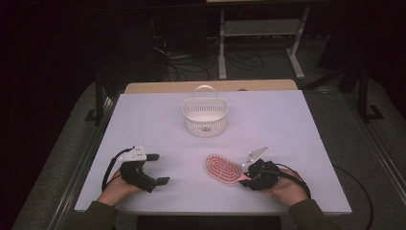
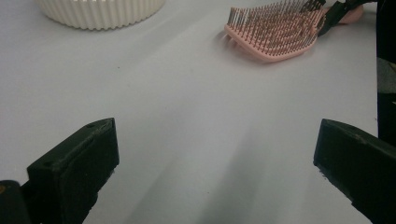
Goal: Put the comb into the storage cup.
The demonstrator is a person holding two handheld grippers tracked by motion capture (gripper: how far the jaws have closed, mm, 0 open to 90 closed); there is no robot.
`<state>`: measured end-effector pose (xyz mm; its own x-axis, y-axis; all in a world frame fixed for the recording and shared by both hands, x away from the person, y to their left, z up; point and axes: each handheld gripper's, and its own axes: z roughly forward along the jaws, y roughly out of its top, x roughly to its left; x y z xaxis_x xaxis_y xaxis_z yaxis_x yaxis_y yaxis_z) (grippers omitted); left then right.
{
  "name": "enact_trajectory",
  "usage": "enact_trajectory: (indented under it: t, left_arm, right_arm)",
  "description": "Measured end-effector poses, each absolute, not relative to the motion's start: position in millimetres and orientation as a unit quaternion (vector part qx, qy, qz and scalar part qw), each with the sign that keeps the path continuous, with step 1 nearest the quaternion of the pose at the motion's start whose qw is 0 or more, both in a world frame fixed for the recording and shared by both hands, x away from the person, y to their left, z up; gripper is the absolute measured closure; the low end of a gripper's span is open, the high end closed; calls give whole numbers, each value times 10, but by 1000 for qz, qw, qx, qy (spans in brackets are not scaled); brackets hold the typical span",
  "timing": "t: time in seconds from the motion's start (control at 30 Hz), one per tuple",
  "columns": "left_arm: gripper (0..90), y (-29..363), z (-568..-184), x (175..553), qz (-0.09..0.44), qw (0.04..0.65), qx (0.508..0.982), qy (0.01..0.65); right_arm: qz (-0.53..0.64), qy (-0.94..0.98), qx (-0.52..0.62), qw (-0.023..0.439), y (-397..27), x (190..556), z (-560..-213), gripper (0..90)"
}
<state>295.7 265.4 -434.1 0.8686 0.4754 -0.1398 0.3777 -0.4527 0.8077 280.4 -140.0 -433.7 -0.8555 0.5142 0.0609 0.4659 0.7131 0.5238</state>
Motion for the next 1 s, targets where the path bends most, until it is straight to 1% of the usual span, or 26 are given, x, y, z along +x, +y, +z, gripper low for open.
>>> enact_trajectory:
  t: [0.13,0.27,0.5,1.0]
  left_arm:
    - [1,2651,-4344,2957,53,459,851,251]
    - [1,2650,-4344,2956,54,459,851,251]
    - [1,2648,-4347,2957,54,459,850,252]
    - [1,2658,-4349,2961,55,460,849,253]
  right_arm:
    - [281,920,270,34,-1419,2819,-4330,688]
    - [296,916,268,38,-1429,2821,-4308,688]
    - [323,905,276,29,-1484,2841,-4261,688]
    - [360,890,279,30,-1556,2914,-4143,688]
